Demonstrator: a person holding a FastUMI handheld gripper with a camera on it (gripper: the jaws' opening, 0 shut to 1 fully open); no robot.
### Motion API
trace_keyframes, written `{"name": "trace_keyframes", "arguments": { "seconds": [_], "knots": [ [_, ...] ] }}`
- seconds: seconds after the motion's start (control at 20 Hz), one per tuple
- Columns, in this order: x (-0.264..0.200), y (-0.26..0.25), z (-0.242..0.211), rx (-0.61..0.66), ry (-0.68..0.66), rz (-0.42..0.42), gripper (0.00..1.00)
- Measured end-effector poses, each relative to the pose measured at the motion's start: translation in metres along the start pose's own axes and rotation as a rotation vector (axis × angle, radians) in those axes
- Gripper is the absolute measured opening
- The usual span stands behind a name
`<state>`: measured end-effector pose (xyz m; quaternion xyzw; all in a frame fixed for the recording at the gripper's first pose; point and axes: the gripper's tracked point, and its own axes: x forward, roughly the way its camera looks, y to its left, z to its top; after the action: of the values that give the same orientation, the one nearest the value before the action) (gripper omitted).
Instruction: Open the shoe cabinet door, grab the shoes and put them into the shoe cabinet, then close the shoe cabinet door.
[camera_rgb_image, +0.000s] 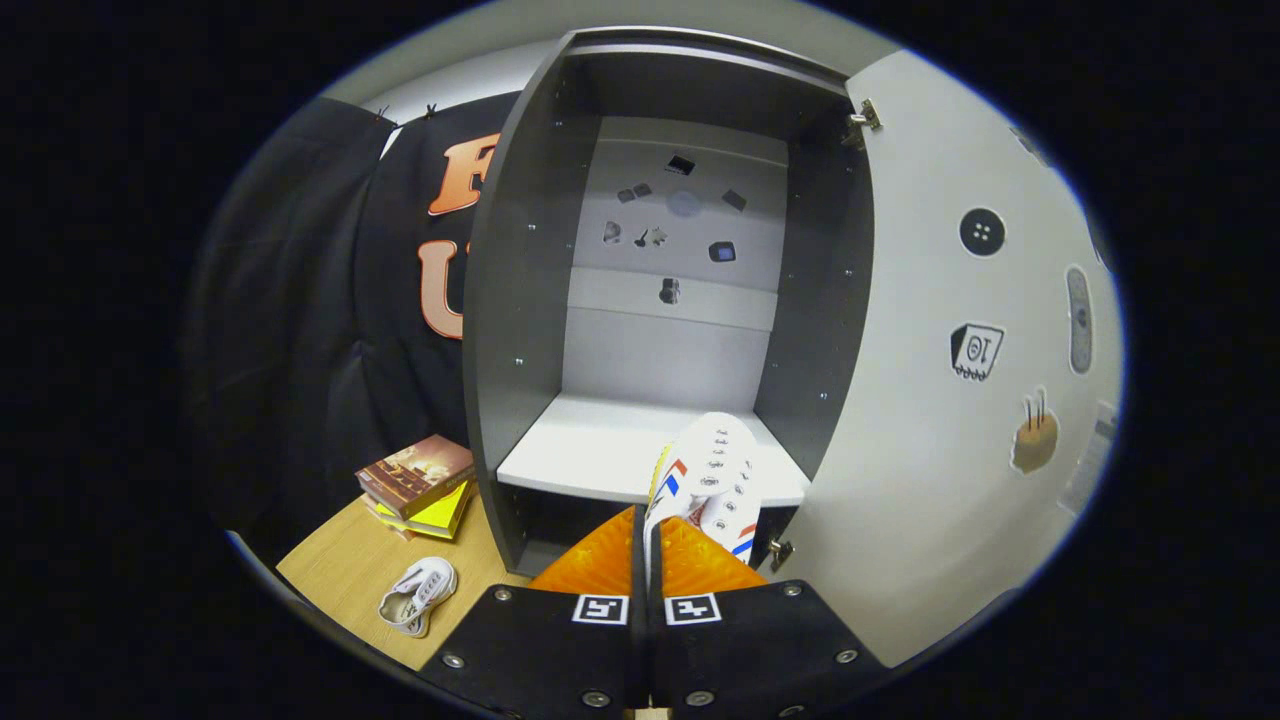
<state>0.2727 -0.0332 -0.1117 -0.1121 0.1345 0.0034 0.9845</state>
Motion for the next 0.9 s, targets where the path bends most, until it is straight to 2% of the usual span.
{"name": "trace_keyframes", "arguments": {
  "seconds": [0.3,0.9],
  "knots": [
    [0.056,0.005,0.026,-0.016,-0.004,0.02,0.0],
    [0.144,0.018,0.028,0.013,0.012,0.044,0.0]
  ]
}}
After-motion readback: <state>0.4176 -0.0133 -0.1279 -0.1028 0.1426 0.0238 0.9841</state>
